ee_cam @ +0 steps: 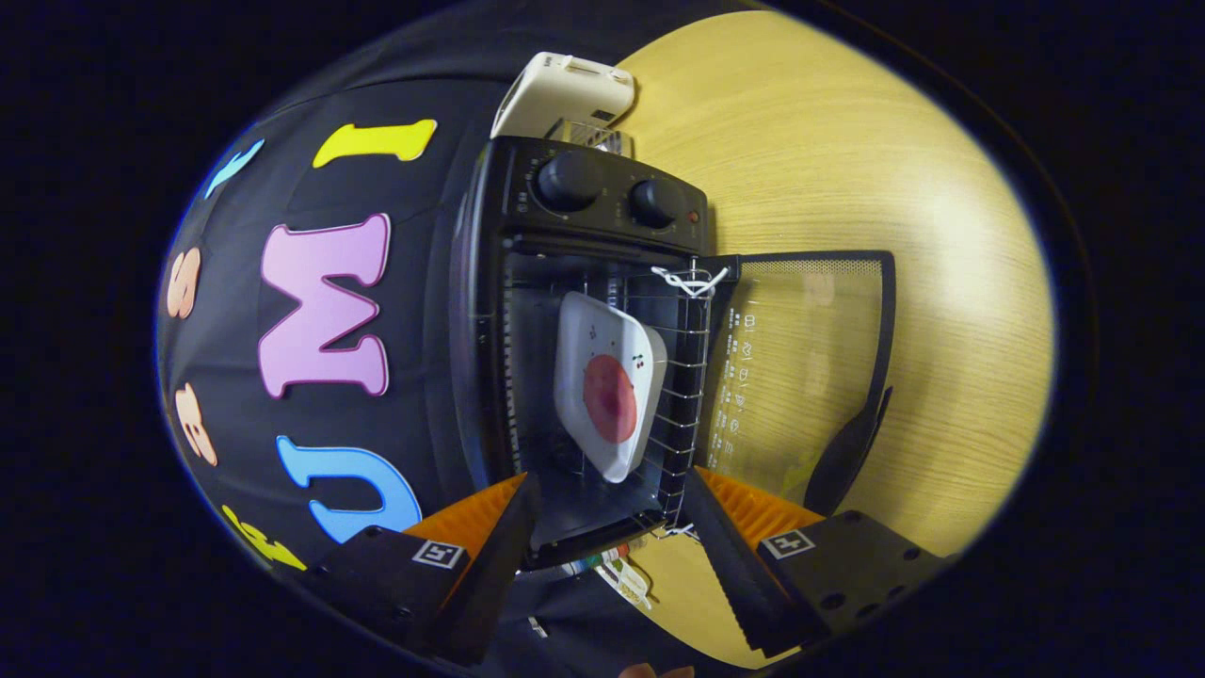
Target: Open the toaster oven, put the food inside, and close the toaster oven door.
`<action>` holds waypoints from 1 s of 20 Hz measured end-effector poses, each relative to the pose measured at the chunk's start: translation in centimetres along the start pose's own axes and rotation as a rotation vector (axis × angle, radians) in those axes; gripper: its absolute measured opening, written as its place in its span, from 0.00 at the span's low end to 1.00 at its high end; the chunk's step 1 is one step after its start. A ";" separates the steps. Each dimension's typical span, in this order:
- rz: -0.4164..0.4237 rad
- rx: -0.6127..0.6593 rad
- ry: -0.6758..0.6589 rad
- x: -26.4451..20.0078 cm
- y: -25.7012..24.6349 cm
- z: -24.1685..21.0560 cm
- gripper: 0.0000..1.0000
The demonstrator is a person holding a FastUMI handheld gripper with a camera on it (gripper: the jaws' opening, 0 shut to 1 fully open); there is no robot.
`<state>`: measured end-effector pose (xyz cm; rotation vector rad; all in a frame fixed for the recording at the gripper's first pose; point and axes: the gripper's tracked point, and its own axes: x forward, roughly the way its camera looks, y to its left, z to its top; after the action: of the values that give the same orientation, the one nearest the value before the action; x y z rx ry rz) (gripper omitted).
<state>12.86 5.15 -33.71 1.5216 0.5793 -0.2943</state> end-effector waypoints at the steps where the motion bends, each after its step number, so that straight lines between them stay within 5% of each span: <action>1: 0.017 -0.036 0.016 -1.3 0.5 -0.3 0.98; 5: 0.025 -0.313 0.110 -5.8 2.0 -2.5 0.98; 13: -0.140 -1.104 0.140 -10.5 -2.4 -3.6 0.98; 20: -0.333 -1.420 0.222 -8.7 -10.4 -3.9 0.99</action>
<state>-0.52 6.98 -37.76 0.0765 0.9268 0.0741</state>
